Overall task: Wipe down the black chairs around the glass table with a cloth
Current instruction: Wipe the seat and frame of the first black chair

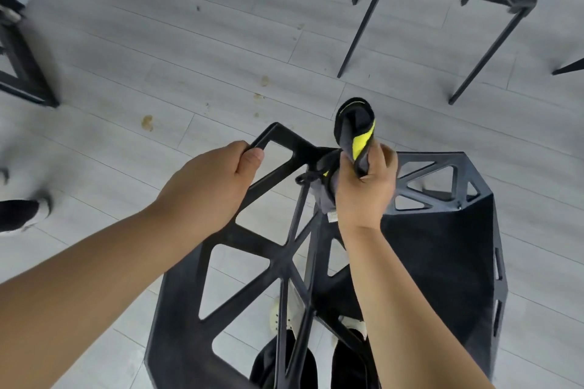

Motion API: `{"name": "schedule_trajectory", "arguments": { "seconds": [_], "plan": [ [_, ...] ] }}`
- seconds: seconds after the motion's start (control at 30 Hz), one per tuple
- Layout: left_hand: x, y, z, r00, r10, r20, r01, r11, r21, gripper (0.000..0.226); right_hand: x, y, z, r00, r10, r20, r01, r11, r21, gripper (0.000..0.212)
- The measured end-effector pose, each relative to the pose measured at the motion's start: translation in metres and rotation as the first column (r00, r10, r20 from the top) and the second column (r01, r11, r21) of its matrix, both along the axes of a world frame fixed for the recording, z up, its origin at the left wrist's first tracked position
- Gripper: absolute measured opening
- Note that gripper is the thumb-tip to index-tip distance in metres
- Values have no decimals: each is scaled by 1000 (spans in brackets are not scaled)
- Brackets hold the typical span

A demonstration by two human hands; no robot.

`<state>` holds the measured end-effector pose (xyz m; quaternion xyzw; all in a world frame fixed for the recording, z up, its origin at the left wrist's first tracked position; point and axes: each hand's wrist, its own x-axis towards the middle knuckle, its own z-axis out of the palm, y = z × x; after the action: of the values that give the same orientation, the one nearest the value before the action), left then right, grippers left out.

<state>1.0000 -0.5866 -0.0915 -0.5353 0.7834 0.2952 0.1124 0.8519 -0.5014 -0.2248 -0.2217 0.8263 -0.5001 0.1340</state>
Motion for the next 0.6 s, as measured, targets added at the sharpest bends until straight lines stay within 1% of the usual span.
{"name": "schedule_trajectory", "arguments": {
  "seconds": [0.03, 0.1, 0.13, 0.17, 0.27, 0.33, 0.37, 0.4, 0.43, 0.47, 0.5, 0.53, 0.57, 0.6],
  "plan": [
    [1, 0, -1, 1000, 2, -4, -2, 1000, 5, 55, 9, -5, -2, 998, 68, -14, -69, 997, -26, 35],
    [2, -2, -3, 1000, 9, -10, -9, 1000, 11, 56, 30, -13, -13, 980, 187, 63, -185, 982, -40, 35],
    [1, -2, -3, 1000, 14, -11, -14, 1000, 14, 55, 37, -14, -19, 975, 198, 99, -194, 980, -45, 35],
    [1, -2, -3, 1000, 20, -15, -19, 1000, 19, 54, 42, -15, -25, 979, 178, 100, -173, 983, -55, 35],
    [-1, -2, -3, 998, 45, -43, -43, 998, 36, 46, 43, -13, -37, 988, 156, 9, -154, 984, -85, 39],
    [-1, -1, -3, 997, 53, -50, -50, 998, 43, 44, 45, -7, -45, 985, 172, -35, -173, 984, -42, 42],
    [-1, -1, -3, 997, 54, -50, -52, 998, 44, 43, 47, 0, -51, 985, 170, -17, -170, 985, 7, 42],
    [-2, -1, -3, 997, 56, -51, -54, 998, 43, 43, 49, 10, -59, 986, 166, 32, -168, 982, 89, 40],
    [-1, -1, -3, 997, 58, -53, -56, 998, 42, 43, 50, 22, -70, 980, 171, 97, -188, 959, 211, 35],
    [-1, -2, -4, 997, 57, -53, -55, 998, 38, 43, 51, 34, -83, 967, 189, 170, -239, 901, 363, 29],
    [-1, -2, -5, 997, 54, -50, -52, 998, 34, 43, 50, 45, -95, 946, 218, 239, -313, 806, 502, 24],
    [-1, -1, -6, 998, 49, -48, -48, 998, 29, 43, 48, 53, -103, 926, 245, 288, -373, 718, 587, 22],
    [0, -1, -6, 998, 49, -51, -47, 999, 23, 43, 44, 57, -108, 912, 270, 309, -409, 663, 628, 22],
    [0, -2, -7, 997, 53, -57, -52, 998, 19, 42, 40, 57, -109, 903, 291, 315, -429, 628, 649, 24]
  ]
}}
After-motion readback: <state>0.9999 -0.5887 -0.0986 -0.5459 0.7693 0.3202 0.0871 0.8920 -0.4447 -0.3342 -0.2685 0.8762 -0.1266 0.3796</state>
